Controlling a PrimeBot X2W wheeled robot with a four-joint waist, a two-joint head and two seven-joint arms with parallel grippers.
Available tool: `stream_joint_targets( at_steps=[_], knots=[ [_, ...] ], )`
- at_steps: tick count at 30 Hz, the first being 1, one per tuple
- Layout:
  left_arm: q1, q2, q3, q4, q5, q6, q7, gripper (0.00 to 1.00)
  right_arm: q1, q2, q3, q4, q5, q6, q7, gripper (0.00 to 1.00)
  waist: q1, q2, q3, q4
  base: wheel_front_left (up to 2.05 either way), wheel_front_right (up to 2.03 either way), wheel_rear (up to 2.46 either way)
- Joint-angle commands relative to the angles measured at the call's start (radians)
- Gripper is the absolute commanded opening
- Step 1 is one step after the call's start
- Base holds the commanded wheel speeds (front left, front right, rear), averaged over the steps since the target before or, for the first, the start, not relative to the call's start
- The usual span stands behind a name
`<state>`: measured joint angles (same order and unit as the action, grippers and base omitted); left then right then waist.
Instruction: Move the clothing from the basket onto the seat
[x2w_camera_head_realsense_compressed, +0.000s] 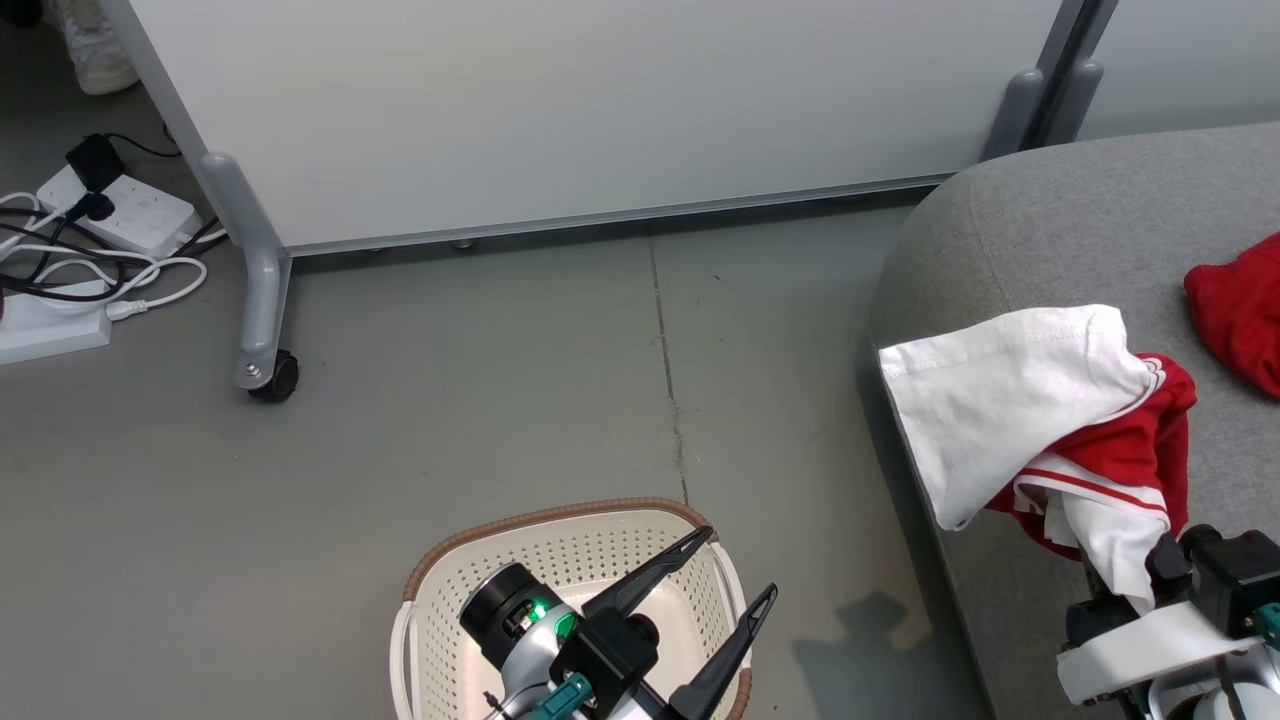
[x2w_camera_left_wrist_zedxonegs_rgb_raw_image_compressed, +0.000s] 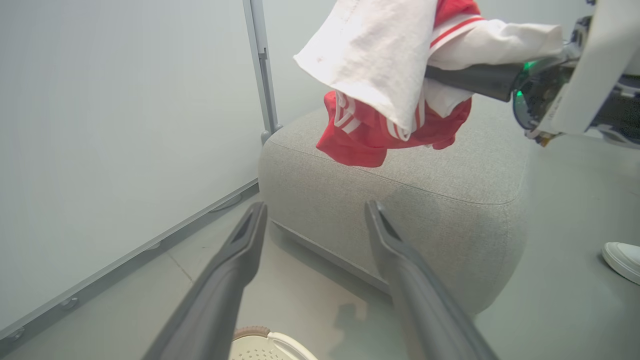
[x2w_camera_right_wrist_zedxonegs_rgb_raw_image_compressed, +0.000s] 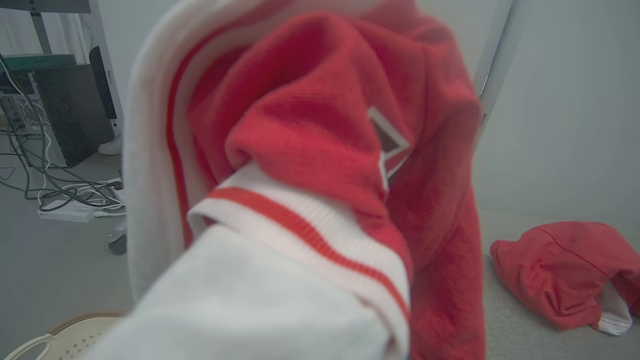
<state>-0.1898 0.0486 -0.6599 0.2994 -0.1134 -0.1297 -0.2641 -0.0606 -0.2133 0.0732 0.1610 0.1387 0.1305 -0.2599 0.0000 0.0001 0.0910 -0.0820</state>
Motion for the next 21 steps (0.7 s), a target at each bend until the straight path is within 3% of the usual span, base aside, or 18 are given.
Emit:
stream_joint_targets(
  at_steps=[1,21],
  knots=[
    [0.003,0.004,0.004,0.001,-0.002,-0.001,-0.001,1.00,0.005,-0.002,-0.006,0.003,0.001,0.000,-0.004,0.00,0.0000,-0.0001,0.001,-0.001,0.00,0.00,0.00],
    [-0.003,0.004,0.002,0.005,-0.008,-0.002,-0.001,1.00,-0.004,-0.003,0.002,0.013,-0.001,0.000,-0.004,0.00,0.0000,-0.0001,-0.001,-0.001,0.00,0.00,0.00]
  ],
)
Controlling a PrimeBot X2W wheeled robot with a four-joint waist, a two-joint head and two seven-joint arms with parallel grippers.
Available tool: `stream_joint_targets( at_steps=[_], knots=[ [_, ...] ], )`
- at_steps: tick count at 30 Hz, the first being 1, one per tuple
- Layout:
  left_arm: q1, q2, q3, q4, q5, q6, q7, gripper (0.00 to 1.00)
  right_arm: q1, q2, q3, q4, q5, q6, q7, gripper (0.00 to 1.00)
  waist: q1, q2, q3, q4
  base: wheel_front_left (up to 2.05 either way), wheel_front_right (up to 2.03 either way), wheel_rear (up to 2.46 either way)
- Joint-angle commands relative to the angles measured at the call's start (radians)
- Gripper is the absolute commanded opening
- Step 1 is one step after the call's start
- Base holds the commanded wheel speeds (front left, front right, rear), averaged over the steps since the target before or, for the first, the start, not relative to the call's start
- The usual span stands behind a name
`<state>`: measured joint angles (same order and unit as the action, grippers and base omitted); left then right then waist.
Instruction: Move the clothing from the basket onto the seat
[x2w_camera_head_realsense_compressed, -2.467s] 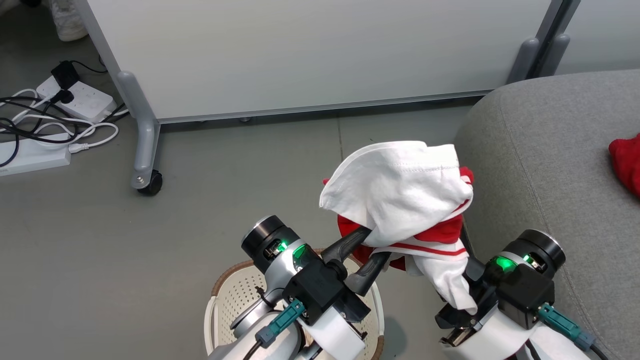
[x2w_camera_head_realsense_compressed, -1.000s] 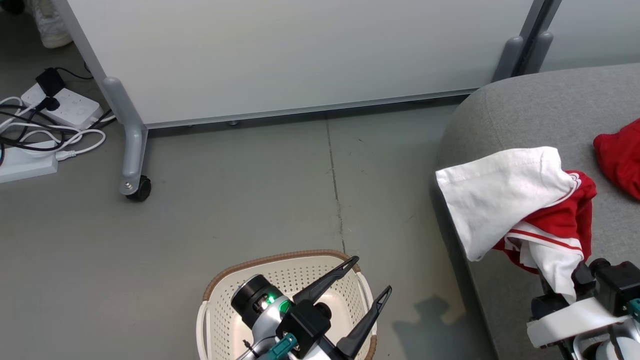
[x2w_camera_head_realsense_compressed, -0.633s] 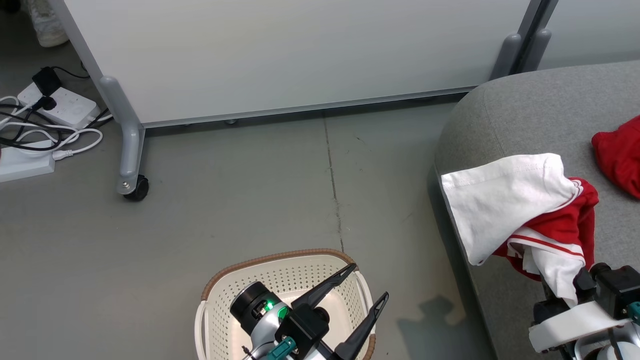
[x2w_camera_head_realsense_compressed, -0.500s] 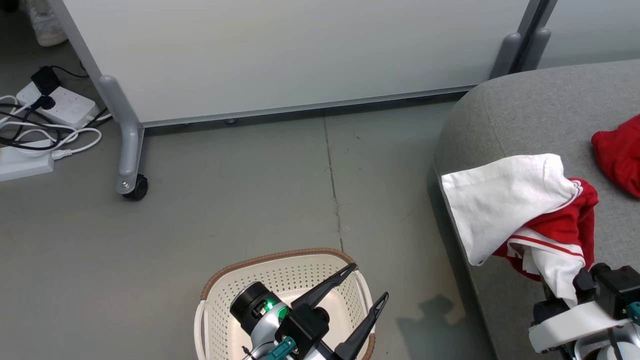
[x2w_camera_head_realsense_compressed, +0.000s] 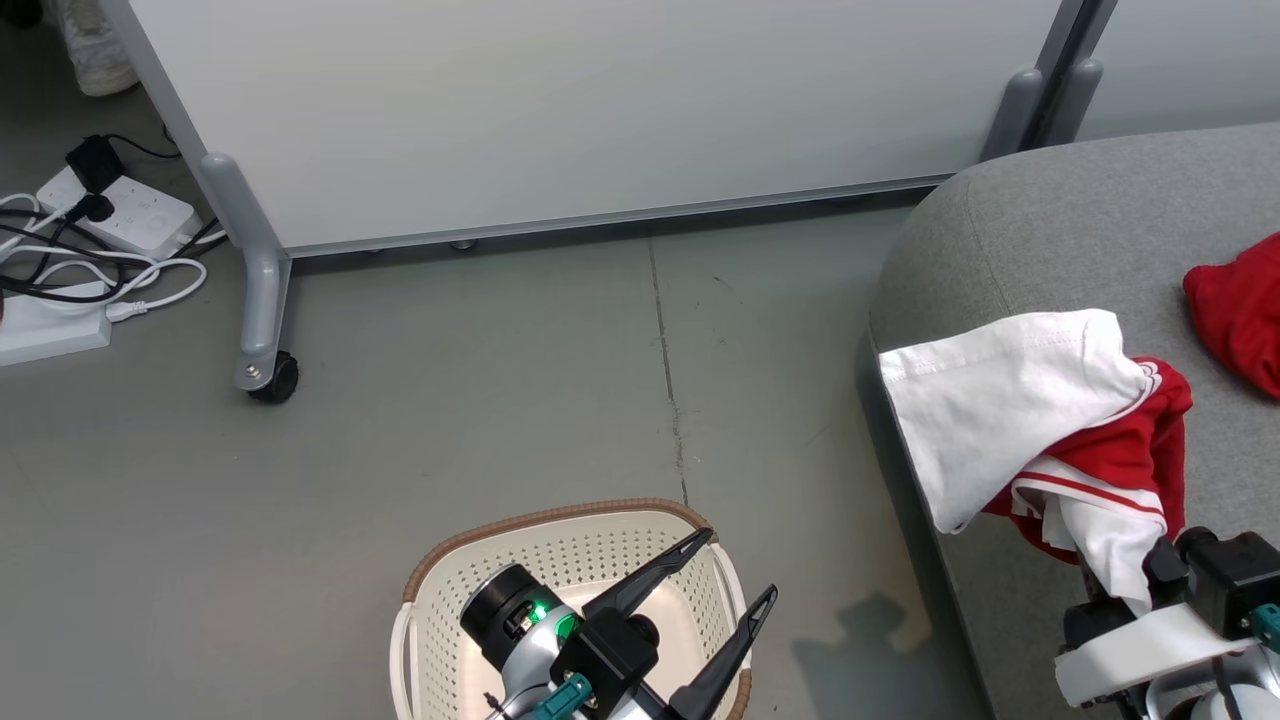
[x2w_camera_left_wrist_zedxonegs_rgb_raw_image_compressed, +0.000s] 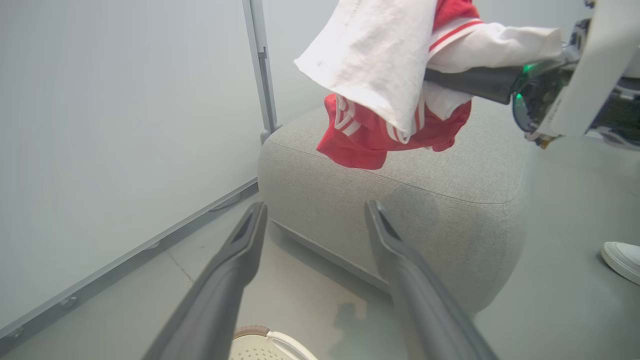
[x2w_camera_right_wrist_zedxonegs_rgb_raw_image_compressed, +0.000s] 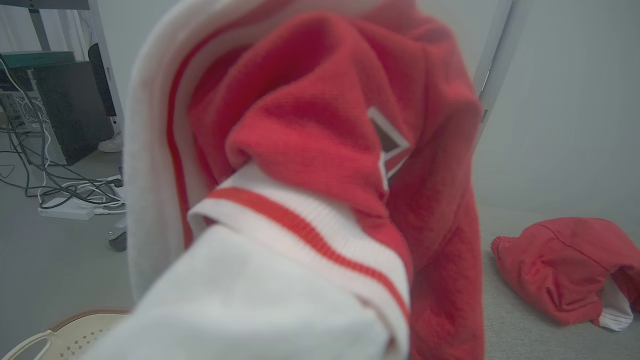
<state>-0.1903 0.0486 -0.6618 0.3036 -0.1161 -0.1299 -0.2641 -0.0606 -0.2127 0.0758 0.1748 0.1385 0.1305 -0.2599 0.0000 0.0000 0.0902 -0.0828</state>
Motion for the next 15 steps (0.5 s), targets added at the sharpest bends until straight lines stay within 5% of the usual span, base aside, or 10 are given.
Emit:
stream_joint_targets(
  at_steps=[1,15],
  knots=[
    [-0.002,0.004,0.004,0.000,-0.006,-0.001,-0.001,1.00,-0.005,-0.003,0.000,0.000,-0.001,0.000,-0.004,0.00,0.0000,0.0000,0.000,0.000,0.00,0.00,0.00],
    [-0.005,0.004,0.010,-0.004,0.002,-0.001,-0.001,1.00,-0.020,0.002,-0.019,0.002,-0.016,0.000,-0.004,0.00,0.0000,0.0000,0.005,-0.065,0.00,0.00,0.00]
  ],
)
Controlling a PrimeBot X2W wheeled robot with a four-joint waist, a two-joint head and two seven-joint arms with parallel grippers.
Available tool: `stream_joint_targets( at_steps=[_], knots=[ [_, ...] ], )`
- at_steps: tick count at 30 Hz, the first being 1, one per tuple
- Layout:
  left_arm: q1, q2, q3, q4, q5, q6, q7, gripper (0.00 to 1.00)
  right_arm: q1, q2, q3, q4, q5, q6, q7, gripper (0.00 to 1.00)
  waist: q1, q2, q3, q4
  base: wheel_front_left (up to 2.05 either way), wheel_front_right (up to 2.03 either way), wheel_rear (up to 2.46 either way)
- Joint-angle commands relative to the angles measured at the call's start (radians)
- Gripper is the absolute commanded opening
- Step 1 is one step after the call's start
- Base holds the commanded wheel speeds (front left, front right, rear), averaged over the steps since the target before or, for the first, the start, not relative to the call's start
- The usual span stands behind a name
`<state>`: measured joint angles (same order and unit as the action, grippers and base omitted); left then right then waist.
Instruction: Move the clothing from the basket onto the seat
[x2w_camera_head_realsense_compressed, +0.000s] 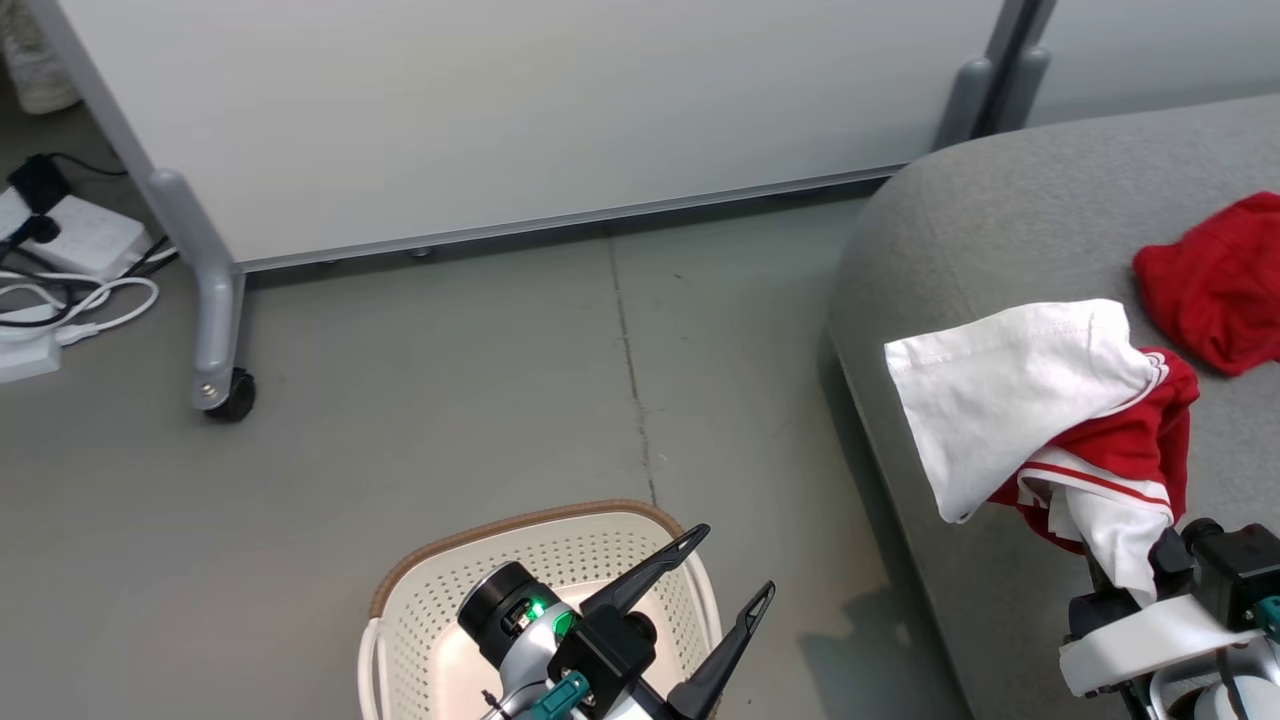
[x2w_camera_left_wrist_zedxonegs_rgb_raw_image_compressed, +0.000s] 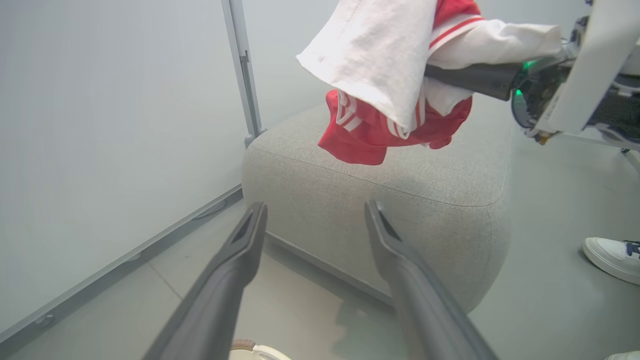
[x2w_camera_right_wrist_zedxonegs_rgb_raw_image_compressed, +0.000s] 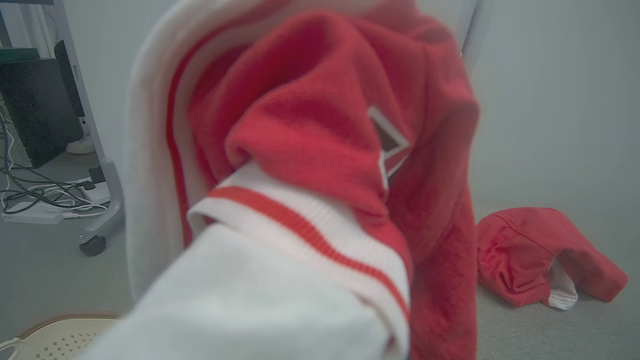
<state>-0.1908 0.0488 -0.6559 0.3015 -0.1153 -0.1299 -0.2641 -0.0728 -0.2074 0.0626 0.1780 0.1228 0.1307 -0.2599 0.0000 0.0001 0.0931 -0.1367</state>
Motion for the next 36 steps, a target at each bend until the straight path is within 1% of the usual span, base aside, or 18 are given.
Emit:
stream_joint_targets(
  at_steps=[1,9,15,22,26,29,36],
  knots=[
    [-0.006,0.005,0.005,-0.002,0.002,-0.001,-0.001,1.00,-0.011,-0.002,-0.006,-0.003,-0.001,0.000,-0.004,0.00,0.0000,-0.0001,0.004,-0.023,0.00,0.00,0.00],
    [-0.026,0.010,0.007,-0.004,0.007,-0.001,-0.001,1.00,-0.017,0.010,-0.014,-0.010,-0.010,0.000,-0.004,0.00,0.0000,-0.0001,0.026,-0.137,0.00,0.00,0.00],
    [-0.039,0.014,-0.003,-0.001,0.007,-0.001,-0.001,1.00,-0.014,0.019,-0.039,-0.009,-0.015,0.000,-0.004,0.00,0.0000,-0.0001,0.041,-0.224,0.00,0.00,0.00],
    [-0.046,0.018,-0.013,0.000,0.006,-0.001,-0.001,1.00,-0.009,0.031,-0.051,-0.003,-0.017,0.000,-0.004,0.00,0.0000,-0.0001,0.050,-0.307,0.00,0.00,0.00],
    [-0.042,0.020,-0.015,0.003,0.002,-0.001,-0.001,1.00,-0.013,0.039,-0.039,0.006,-0.018,0.000,-0.004,0.00,0.0000,-0.0001,0.055,-0.351,0.00,0.00,0.00],
    [-0.037,0.019,-0.024,0.004,0.000,-0.001,-0.001,1.00,-0.011,0.043,-0.040,0.009,-0.015,0.000,-0.004,0.00,0.0000,-0.0001,0.053,-0.368,0.00,0.00,0.00],
    [-0.063,0.018,-0.057,0.014,-0.013,-0.001,-0.001,1.00,0.013,0.057,-0.070,-0.002,-0.016,0.000,-0.004,0.00,0.0000,-0.0001,0.060,-0.380,0.00,0.00,0.00]
  ],
)
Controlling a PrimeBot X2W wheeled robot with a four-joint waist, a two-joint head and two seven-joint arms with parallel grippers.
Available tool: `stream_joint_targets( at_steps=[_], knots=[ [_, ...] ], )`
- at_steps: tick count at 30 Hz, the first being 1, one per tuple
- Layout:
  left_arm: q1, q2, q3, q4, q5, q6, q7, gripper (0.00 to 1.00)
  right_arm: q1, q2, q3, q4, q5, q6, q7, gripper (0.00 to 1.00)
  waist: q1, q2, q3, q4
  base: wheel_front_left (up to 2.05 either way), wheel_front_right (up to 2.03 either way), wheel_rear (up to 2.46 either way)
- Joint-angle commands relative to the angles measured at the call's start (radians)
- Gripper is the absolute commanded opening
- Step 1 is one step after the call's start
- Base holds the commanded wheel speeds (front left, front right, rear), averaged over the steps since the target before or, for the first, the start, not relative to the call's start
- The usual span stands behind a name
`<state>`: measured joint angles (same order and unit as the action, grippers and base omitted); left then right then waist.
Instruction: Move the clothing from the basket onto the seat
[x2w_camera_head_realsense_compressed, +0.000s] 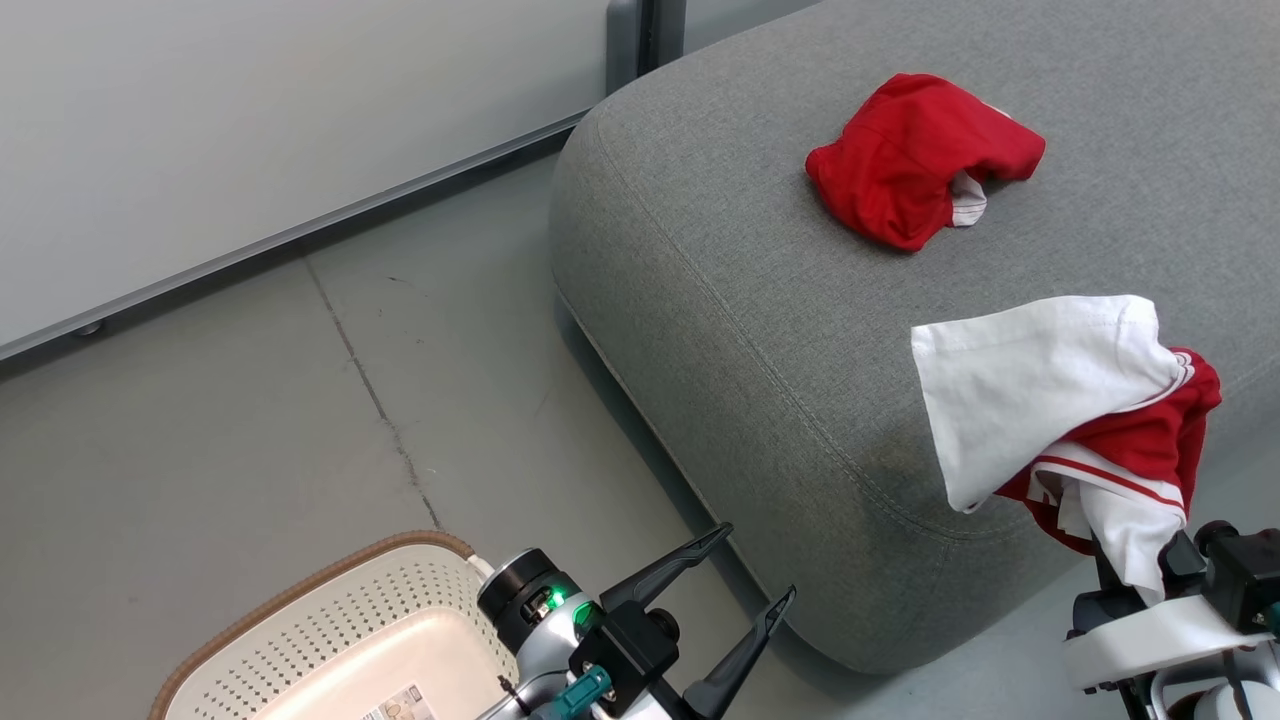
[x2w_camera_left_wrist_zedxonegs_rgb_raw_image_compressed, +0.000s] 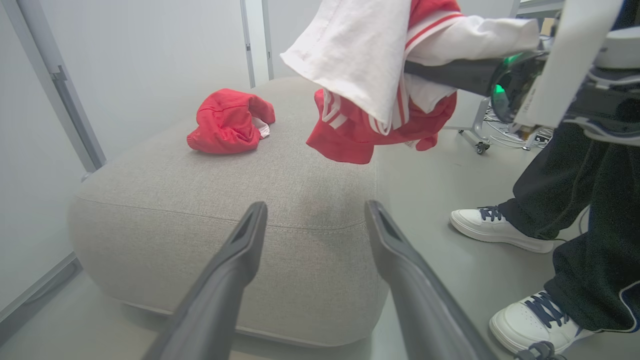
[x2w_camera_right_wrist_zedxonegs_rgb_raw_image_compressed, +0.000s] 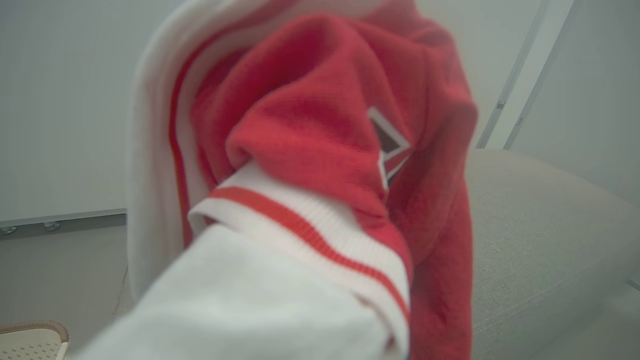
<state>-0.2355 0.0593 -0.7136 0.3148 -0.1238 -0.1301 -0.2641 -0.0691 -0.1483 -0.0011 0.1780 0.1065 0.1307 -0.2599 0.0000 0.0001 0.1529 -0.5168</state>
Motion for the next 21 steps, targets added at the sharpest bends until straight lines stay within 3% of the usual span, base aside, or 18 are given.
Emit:
stream_joint_targets(
  at_steps=[1,11,17,21],
  knots=[
    [-0.021,0.008,0.000,0.002,-0.006,-0.001,-0.001,1.00,0.009,-0.001,-0.008,-0.003,0.001,0.000,-0.004,0.00,0.0000,-0.0001,0.001,0.000,0.00,0.00,0.00],
    [-0.005,0.006,0.030,-0.005,-0.006,-0.001,-0.001,1.00,-0.022,-0.003,-0.018,-0.008,0.028,0.000,-0.004,0.00,0.0000,-0.0001,0.012,0.008,0.00,0.00,0.00],
    [-0.030,0.015,0.035,-0.012,0.010,-0.001,-0.001,1.00,-0.093,-0.025,-0.047,-0.068,0.054,0.000,-0.004,0.00,0.0000,-0.0001,0.050,0.026,0.00,0.00,0.00],
    [-0.057,0.029,0.026,-0.010,0.013,-0.001,0.000,1.00,-0.181,-0.043,-0.117,-0.143,0.133,0.000,-0.004,0.00,0.0000,-0.0001,0.099,0.050,0.00,0.00,0.00]
  ],
)
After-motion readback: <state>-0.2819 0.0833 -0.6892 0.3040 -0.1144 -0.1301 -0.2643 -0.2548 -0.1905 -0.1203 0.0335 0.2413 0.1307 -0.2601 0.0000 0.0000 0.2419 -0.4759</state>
